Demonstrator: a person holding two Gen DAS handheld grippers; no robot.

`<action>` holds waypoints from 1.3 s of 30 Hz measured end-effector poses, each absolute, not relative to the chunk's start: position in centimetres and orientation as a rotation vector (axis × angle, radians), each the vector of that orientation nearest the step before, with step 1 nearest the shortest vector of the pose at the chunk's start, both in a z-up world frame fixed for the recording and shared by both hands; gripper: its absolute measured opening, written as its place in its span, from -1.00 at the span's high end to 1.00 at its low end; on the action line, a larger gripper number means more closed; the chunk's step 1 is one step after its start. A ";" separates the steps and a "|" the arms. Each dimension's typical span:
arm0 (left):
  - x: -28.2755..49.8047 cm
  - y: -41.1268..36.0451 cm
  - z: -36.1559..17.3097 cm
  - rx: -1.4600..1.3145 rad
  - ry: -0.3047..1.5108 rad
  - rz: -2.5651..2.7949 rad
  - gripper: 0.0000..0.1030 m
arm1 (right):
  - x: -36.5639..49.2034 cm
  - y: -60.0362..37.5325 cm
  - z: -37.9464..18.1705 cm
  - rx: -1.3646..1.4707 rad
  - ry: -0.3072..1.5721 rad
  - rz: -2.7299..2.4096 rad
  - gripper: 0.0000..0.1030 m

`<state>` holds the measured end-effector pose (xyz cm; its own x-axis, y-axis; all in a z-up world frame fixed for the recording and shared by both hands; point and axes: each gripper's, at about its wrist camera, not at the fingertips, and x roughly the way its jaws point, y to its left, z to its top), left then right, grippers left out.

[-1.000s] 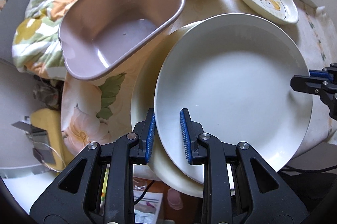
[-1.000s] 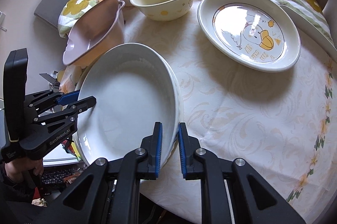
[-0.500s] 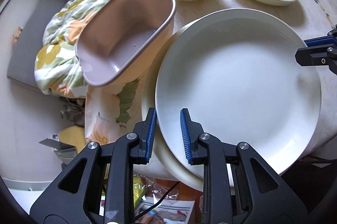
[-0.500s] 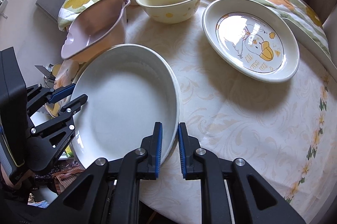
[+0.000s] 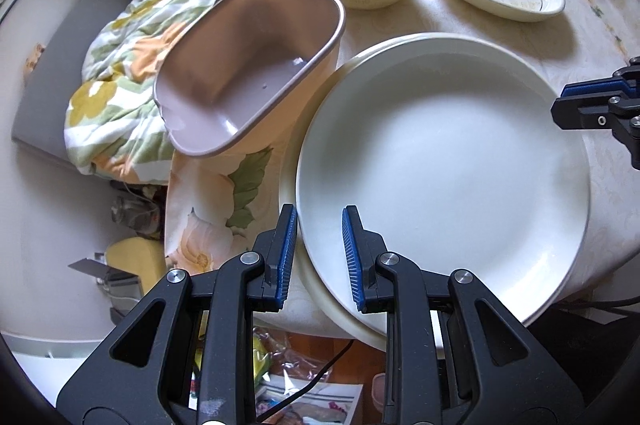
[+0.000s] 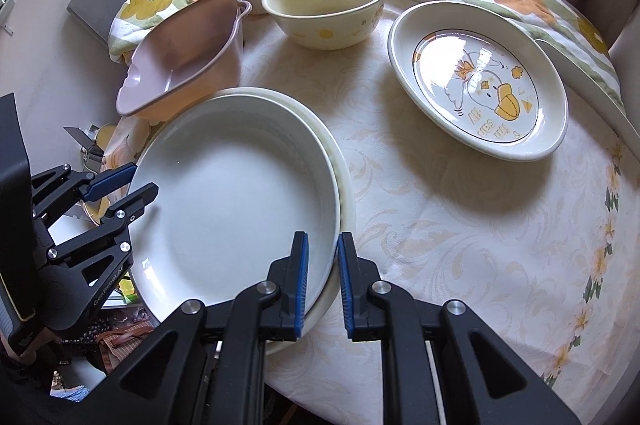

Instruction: Organize plates and bowls

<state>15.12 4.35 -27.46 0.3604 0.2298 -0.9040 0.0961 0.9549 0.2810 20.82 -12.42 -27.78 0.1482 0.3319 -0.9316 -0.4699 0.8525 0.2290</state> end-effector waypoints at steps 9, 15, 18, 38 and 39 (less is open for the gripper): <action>14.6 3.9 -17.1 0.199 0.906 0.069 0.58 | 20.0 -16.9 -21.7 0.044 1.151 0.554 0.56; 16.2 2.7 -11.9 0.099 0.699 -0.008 -0.99 | 18.5 -21.9 -17.0 0.134 0.990 0.463 -0.84; 18.6 1.1 -11.5 0.083 0.750 -0.090 -0.99 | 18.5 -24.4 -15.4 0.144 0.947 0.381 -0.84; 31.9 -4.0 -28.0 -0.323 1.212 -0.052 -0.01 | 34.5 -29.8 -25.7 0.255 1.152 0.468 -0.15; 32.4 -4.2 -28.7 -0.325 1.225 -0.042 0.02 | 35.1 -29.6 -26.5 0.257 1.165 0.483 -0.07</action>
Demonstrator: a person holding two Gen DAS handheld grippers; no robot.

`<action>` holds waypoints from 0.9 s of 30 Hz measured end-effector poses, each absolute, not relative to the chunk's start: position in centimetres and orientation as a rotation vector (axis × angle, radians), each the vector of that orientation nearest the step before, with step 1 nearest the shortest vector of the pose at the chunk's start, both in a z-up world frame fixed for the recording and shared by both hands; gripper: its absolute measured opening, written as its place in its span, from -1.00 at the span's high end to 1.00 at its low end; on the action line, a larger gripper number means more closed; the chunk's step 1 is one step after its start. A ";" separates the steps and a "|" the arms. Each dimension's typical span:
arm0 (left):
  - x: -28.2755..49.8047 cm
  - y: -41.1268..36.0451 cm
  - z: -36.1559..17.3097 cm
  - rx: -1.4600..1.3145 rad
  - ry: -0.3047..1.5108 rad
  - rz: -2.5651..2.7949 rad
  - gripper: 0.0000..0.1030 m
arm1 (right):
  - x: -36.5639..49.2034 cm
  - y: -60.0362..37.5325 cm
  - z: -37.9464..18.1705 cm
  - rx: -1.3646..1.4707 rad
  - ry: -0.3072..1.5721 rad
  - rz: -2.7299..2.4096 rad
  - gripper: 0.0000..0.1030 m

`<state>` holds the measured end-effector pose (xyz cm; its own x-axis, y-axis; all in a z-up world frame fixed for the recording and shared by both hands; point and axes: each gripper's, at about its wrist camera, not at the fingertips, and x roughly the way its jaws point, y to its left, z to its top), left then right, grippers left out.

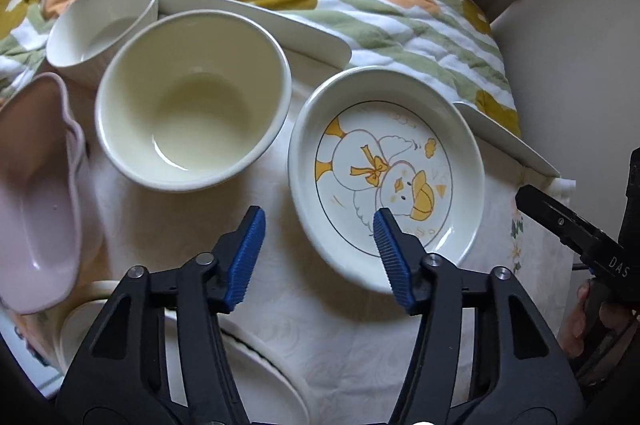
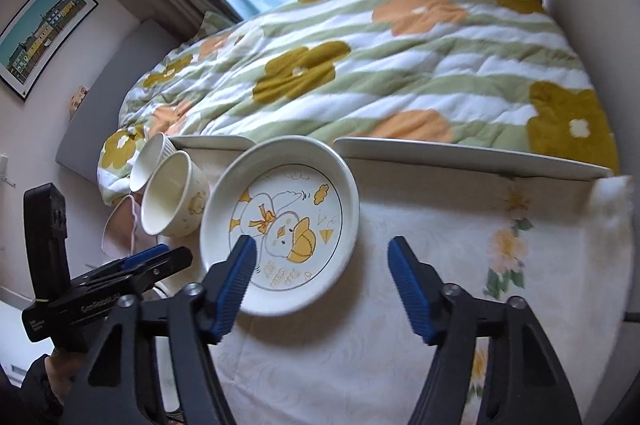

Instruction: Organize plates and bowls

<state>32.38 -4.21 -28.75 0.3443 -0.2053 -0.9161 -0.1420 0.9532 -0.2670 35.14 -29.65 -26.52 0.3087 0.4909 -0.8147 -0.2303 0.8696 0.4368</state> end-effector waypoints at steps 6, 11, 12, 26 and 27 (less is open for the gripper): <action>34.2 -4.6 -31.5 -0.328 1.279 0.009 0.24 | 38.1 -28.8 -30.5 0.264 1.220 0.564 0.31; 34.9 -5.0 -31.9 -0.284 1.279 0.032 0.42 | 39.1 -28.5 -31.4 0.264 1.205 0.601 0.38; 35.0 -5.0 -31.8 -0.281 1.273 0.031 0.54 | 39.3 -28.4 -31.6 0.264 1.205 0.609 0.48; 33.9 -6.8 -28.9 -0.156 1.217 0.003 0.59 | 37.8 -29.8 -30.8 0.243 1.156 0.588 0.74; 33.6 -6.9 -28.4 -0.146 1.206 -0.009 0.59 | 37.4 -30.1 -30.4 0.250 1.149 0.580 0.74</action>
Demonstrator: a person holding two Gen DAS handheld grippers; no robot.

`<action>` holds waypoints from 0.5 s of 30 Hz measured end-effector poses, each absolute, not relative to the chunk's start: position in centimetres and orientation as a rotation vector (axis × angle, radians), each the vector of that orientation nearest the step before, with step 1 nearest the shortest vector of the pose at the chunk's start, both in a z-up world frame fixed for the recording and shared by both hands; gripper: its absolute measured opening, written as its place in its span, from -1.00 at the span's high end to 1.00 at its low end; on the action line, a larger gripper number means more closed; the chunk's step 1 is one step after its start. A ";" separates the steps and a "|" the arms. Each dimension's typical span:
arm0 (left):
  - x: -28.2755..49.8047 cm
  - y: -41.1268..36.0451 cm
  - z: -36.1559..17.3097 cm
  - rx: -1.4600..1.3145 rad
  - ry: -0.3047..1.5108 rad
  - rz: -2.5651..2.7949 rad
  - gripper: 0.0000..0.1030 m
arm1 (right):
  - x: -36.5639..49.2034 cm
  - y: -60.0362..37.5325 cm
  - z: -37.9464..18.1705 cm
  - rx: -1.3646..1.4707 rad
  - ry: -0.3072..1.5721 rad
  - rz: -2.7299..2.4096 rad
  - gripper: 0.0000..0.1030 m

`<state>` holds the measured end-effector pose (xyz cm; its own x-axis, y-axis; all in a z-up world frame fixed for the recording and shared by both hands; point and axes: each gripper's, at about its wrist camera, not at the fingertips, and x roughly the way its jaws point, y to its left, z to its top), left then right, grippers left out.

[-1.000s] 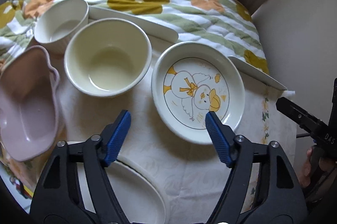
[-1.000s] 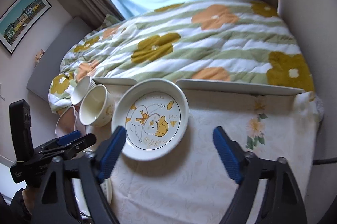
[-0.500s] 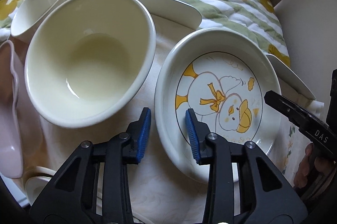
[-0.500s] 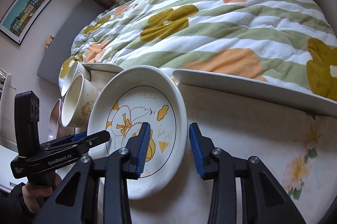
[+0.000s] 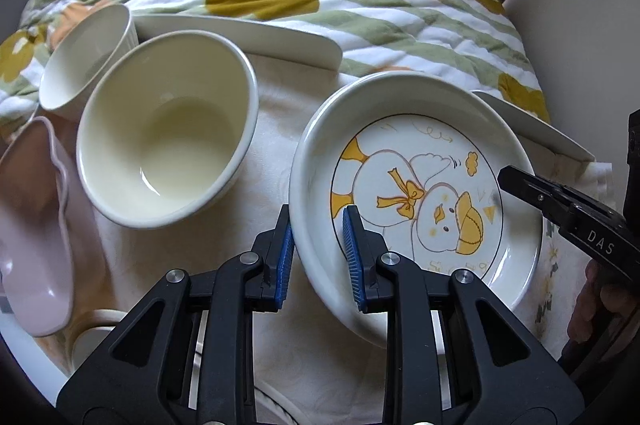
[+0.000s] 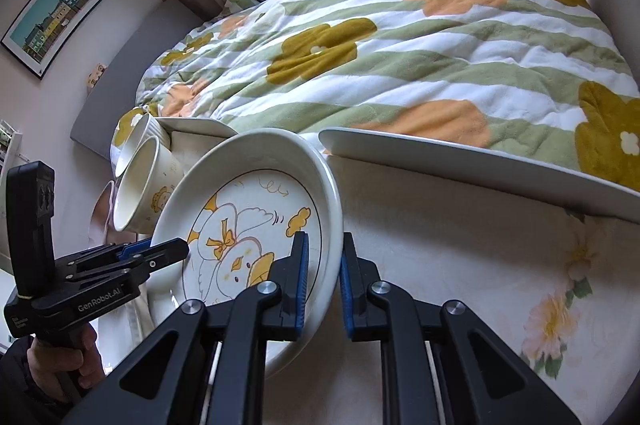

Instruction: Organize plates and bowls

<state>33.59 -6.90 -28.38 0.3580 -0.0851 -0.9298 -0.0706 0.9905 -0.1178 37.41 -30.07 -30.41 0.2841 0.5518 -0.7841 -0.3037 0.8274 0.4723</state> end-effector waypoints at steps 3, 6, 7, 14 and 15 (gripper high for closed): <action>32.6 -7.1 -26.2 -0.117 1.162 -0.055 0.59 | 36.0 -30.7 -28.9 0.263 1.128 0.549 0.74; 31.2 -6.8 -23.7 -0.101 1.113 -0.102 0.59 | 33.8 -31.1 -26.6 0.276 1.090 0.521 0.74; 30.4 -6.5 -22.7 -0.095 1.096 -0.121 0.59 | 33.0 -31.0 -25.7 0.279 1.076 0.511 0.74; 25.2 -2.2 -17.6 -0.063 1.026 -0.217 0.59 | 25.5 -27.8 -19.8 0.284 1.000 0.439 0.74; 24.4 -1.3 -17.2 -0.059 1.022 -0.224 0.59 | 24.5 -27.1 -19.2 0.284 0.993 0.433 0.74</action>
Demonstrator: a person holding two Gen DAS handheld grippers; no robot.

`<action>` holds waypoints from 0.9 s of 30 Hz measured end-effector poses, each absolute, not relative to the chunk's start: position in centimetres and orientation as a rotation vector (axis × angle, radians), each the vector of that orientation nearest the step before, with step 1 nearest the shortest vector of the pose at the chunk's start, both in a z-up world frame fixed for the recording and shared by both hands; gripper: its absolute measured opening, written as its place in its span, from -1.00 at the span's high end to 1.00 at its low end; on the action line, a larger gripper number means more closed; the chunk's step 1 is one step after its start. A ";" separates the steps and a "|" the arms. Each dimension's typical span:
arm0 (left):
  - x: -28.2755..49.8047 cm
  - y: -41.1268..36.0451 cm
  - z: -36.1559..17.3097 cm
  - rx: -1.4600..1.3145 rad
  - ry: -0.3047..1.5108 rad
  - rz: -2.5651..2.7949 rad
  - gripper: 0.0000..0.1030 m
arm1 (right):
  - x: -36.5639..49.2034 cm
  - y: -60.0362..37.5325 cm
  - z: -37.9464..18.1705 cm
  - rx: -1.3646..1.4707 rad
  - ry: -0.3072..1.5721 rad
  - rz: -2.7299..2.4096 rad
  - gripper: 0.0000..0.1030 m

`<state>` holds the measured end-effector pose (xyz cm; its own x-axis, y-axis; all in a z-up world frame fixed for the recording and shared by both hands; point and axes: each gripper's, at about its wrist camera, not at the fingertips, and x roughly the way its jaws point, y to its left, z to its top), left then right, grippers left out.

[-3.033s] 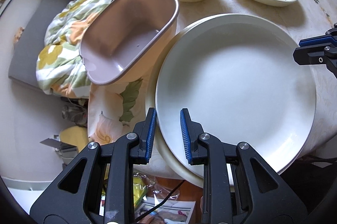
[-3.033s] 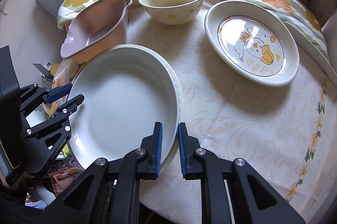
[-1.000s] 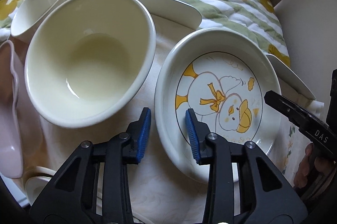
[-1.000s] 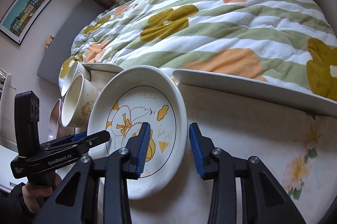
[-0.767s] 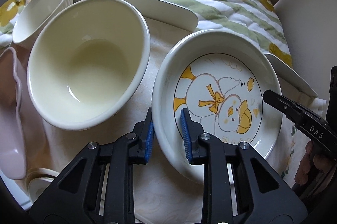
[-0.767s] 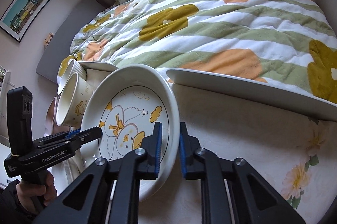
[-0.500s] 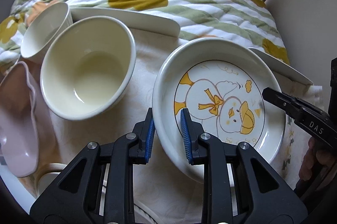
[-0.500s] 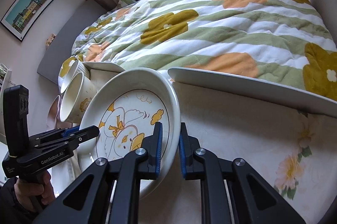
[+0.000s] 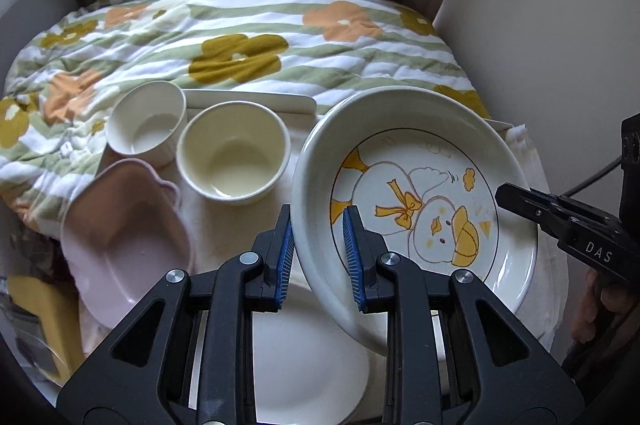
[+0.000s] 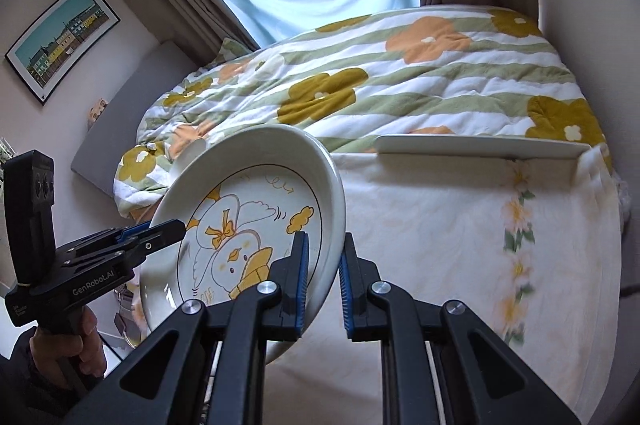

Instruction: Organize plates and bowls

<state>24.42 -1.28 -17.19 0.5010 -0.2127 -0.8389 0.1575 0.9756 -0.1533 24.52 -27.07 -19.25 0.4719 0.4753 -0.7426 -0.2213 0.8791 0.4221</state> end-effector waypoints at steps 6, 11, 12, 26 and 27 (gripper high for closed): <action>20.2 4.1 -16.9 -0.034 1.029 -0.253 0.59 | 19.1 -22.2 -18.8 0.302 0.985 0.406 0.74; 17.6 7.3 -19.3 -0.008 1.087 -0.275 0.59 | 16.1 -19.1 -21.1 0.338 1.024 0.372 0.74; 17.4 7.8 -20.0 -0.010 1.103 -0.279 0.59 | 15.7 -18.6 -21.6 0.340 1.035 0.366 0.74; 16.6 8.9 -27.9 -0.034 1.238 -0.310 0.59 | 15.3 -16.3 -25.9 0.261 1.134 0.294 0.74; 16.7 8.9 -28.1 -0.024 1.241 -0.308 0.59 | 15.4 -16.3 -26.0 0.261 1.133 0.294 0.74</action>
<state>16.72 8.89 -28.07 0.2884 -0.2436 -0.9260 0.2179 0.9584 -0.1843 15.41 -16.31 -25.99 0.3931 0.3598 -0.8462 -0.0977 0.9314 0.3507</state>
